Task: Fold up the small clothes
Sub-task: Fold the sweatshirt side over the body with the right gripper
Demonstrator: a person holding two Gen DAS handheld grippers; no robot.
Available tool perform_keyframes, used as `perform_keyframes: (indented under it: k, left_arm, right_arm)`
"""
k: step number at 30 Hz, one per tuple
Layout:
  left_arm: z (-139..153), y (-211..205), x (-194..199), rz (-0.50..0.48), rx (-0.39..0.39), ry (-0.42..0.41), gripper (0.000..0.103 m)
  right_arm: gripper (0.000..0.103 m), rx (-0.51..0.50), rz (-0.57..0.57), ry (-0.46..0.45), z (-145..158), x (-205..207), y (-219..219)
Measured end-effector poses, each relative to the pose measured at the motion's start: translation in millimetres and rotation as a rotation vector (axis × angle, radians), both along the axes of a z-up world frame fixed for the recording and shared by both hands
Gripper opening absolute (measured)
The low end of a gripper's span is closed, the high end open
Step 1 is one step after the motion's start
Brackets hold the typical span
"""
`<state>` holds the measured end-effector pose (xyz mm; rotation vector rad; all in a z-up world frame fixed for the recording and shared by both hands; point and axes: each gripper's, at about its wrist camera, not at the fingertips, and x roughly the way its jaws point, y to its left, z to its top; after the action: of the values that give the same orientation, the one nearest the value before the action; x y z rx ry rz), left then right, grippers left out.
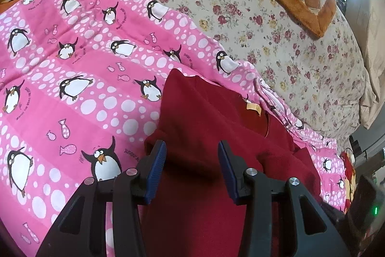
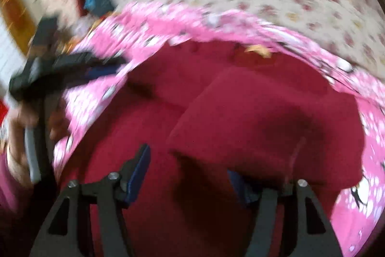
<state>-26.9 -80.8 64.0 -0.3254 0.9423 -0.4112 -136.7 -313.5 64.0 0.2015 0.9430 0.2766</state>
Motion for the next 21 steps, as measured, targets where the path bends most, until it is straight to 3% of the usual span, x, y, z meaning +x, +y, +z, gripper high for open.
perform_keyframes:
  k: [3,6,12,16,21]
  left_arm:
    - [0,2,0,0.004,-0.005,0.003,0.024]
    - [-1,6,2,0.013,-0.011,0.009,0.024]
    - [-2,14,6,0.03,-0.02,0.017,0.024]
    - [-1,17,7,0.04,-0.033,0.022,0.024]
    - [1,15,5,0.031,-0.032,0.015,0.024]
  right_arm:
    - [0.068,0.043,-0.144,-0.022,5,12,-28]
    - [0.068,0.022,-0.207,-0.072,15,26,-31]
    - [0.068,0.131,0.027,-0.078,25,52,19]
    - [0.069,0.075,0.144,-0.062,23,37,46]
    - [0.069,-0.002,0.166,-0.009,20,8,39]
